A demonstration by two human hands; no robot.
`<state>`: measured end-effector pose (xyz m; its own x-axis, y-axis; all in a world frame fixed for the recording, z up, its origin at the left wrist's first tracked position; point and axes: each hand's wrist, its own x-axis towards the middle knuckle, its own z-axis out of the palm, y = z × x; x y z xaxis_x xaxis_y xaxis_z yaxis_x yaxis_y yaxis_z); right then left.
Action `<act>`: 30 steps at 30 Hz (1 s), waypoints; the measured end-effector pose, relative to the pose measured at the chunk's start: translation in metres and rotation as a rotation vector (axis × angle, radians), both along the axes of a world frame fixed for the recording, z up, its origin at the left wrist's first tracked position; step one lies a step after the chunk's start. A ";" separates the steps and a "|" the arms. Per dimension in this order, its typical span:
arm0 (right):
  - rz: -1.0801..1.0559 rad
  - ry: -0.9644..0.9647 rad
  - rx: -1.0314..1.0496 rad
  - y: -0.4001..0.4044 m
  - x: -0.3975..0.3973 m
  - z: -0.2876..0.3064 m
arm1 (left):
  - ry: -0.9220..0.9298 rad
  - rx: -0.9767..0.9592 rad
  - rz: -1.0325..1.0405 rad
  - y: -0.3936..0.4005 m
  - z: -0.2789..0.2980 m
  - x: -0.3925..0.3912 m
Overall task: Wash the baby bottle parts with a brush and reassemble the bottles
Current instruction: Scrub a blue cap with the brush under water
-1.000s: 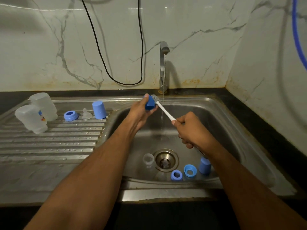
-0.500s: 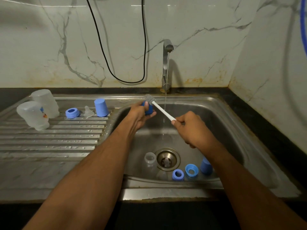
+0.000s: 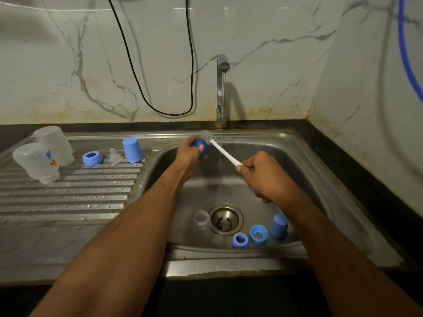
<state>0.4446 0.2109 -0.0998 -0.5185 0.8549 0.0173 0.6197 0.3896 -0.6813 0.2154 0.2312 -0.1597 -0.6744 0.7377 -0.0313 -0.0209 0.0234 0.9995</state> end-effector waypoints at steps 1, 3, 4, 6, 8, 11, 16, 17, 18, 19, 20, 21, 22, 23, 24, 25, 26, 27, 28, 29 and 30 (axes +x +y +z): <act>0.015 0.005 -0.032 -0.002 0.001 0.000 | -0.012 -0.006 0.030 0.000 -0.002 -0.005; 0.024 0.000 -0.030 -0.002 -0.001 -0.001 | -0.031 -0.006 0.039 -0.002 -0.006 -0.008; 0.011 -0.008 0.004 0.000 -0.004 -0.001 | -0.025 0.000 0.016 -0.002 -0.005 -0.006; -0.036 -0.017 0.071 0.003 -0.007 -0.001 | 0.011 0.018 -0.050 -0.003 -0.002 0.005; -0.069 -0.015 0.102 0.006 -0.006 -0.004 | 0.036 0.046 -0.092 0.000 0.001 0.015; -0.093 -0.017 0.104 0.011 0.000 -0.011 | 0.041 0.035 -0.076 0.004 -0.002 0.017; -0.173 -0.098 0.121 0.030 0.008 -0.018 | -0.081 0.022 -0.091 0.003 -0.009 0.025; -0.189 -0.098 0.108 0.033 0.010 -0.020 | -0.072 0.004 -0.096 0.003 -0.010 0.027; -0.201 -0.088 0.092 0.036 0.013 -0.021 | -0.049 -0.012 -0.098 0.004 -0.010 0.030; -0.208 -0.073 0.082 0.038 0.014 -0.022 | -0.018 -0.021 -0.096 0.005 -0.011 0.033; -0.217 -0.057 0.079 0.039 0.016 -0.022 | 0.015 -0.021 -0.087 0.006 -0.013 0.035; -0.223 -0.041 0.079 0.040 0.017 -0.022 | 0.046 -0.018 -0.071 0.008 -0.014 0.037; -0.228 -0.031 0.077 0.040 0.017 -0.021 | 0.081 -0.018 -0.053 0.009 -0.016 0.038; -0.232 -0.025 0.078 0.039 0.018 -0.021 | 0.130 -0.021 -0.040 0.011 -0.018 0.039; -0.234 -0.020 0.078 0.039 0.018 -0.021 | 0.193 -0.027 -0.033 0.012 -0.019 0.039; -0.236 -0.015 0.079 0.039 0.018 -0.021 | 0.254 -0.033 -0.030 0.012 -0.019 0.040; -0.235 -0.009 0.079 0.040 0.018 -0.022 | 0.302 -0.034 -0.025 0.012 -0.020 0.041; -0.232 -0.001 0.083 0.040 0.017 -0.022 | 0.337 -0.033 -0.016 0.012 -0.020 0.041; -0.231 0.006 0.087 0.040 0.017 -0.023 | 0.364 -0.029 -0.005 0.012 -0.020 0.041; -0.229 0.013 0.091 0.040 0.017 -0.023 | 0.383 -0.025 0.005 0.012 -0.020 0.041; -0.226 0.019 0.090 0.040 0.017 -0.024 | 0.396 -0.022 0.013 0.011 -0.019 0.041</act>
